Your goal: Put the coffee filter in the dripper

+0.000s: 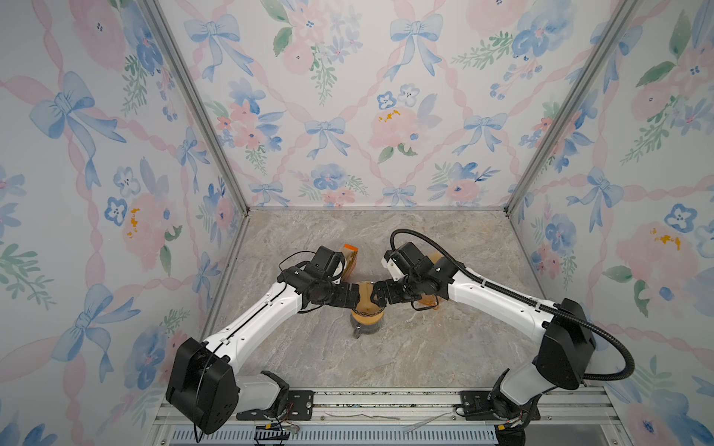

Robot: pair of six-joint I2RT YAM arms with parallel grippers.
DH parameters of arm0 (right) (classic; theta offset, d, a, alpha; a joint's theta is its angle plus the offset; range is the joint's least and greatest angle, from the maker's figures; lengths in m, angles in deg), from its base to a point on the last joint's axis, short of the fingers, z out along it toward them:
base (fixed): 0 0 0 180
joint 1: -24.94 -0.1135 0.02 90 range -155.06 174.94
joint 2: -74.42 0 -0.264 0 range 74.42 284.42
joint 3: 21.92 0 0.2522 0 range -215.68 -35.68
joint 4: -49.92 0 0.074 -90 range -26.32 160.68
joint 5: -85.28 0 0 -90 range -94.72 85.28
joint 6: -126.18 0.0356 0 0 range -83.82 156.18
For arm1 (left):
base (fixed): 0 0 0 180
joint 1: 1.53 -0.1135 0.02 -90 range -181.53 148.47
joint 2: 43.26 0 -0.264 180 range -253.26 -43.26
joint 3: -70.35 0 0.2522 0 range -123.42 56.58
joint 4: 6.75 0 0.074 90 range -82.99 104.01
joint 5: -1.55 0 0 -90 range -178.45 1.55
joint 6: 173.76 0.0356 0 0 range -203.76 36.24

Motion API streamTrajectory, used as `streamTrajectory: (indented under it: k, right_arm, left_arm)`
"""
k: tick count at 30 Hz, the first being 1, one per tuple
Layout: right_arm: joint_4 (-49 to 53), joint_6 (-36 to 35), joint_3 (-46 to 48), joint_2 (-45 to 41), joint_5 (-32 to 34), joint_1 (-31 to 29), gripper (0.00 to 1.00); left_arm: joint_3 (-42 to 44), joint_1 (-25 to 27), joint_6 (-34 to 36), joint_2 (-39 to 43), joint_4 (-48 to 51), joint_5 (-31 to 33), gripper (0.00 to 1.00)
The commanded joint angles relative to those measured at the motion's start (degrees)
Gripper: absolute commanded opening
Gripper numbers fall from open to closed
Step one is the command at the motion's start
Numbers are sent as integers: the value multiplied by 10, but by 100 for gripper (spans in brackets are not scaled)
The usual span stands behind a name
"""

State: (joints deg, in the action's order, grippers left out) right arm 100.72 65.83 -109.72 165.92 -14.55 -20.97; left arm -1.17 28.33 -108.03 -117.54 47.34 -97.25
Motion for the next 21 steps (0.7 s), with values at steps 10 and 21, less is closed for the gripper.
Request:
streamTrajectory:
  k: [10,21]
  right_arm:
    - [-3,14,-7,1,46,10,96]
    - [8,16,5,-9,80,15,96]
  left_arm:
    - [10,5,-12,9,-8,-2,98]
    - [12,4,-16,13,-8,0,98]
